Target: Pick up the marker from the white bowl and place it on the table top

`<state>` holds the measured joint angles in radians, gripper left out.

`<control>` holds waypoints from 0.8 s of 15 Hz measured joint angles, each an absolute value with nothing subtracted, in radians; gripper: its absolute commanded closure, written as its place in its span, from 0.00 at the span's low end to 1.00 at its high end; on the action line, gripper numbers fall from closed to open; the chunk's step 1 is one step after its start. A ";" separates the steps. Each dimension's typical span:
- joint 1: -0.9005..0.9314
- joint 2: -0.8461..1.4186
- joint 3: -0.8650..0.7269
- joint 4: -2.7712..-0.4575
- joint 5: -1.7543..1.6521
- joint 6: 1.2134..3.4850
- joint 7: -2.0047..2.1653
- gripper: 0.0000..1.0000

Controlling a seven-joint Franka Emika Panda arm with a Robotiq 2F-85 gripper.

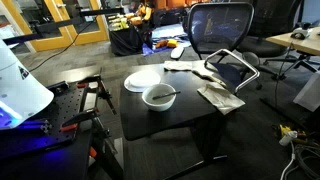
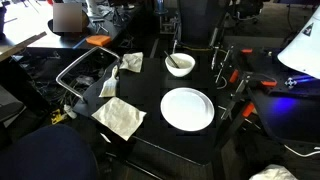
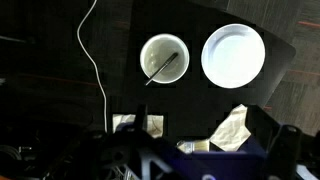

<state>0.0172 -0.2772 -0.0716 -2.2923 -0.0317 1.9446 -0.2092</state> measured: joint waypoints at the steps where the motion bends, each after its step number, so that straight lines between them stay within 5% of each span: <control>1: 0.017 -0.277 -0.072 -2.292 -0.032 1.945 -0.209 0.00; 12: 0.017 -0.269 -0.066 -2.299 -0.031 1.946 -0.176 0.00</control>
